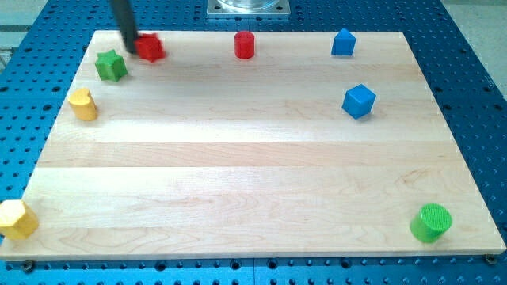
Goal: Move the red star parallel to the blue cube
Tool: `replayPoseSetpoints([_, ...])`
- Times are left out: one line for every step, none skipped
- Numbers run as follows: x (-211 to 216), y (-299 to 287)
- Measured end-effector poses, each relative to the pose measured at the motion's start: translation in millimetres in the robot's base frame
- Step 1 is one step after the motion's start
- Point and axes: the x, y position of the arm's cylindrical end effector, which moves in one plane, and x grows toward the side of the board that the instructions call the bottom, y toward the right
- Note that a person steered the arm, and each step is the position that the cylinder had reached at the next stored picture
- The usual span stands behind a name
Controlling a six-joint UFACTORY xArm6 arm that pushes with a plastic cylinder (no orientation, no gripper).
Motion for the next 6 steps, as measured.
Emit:
replayPoseSetpoints([54,83])
replayPoseSetpoints([27,68])
replayPoseSetpoints([11,119])
replayPoseSetpoints([58,138])
replayPoseSetpoints([82,102])
replayPoseSetpoints([63,17])
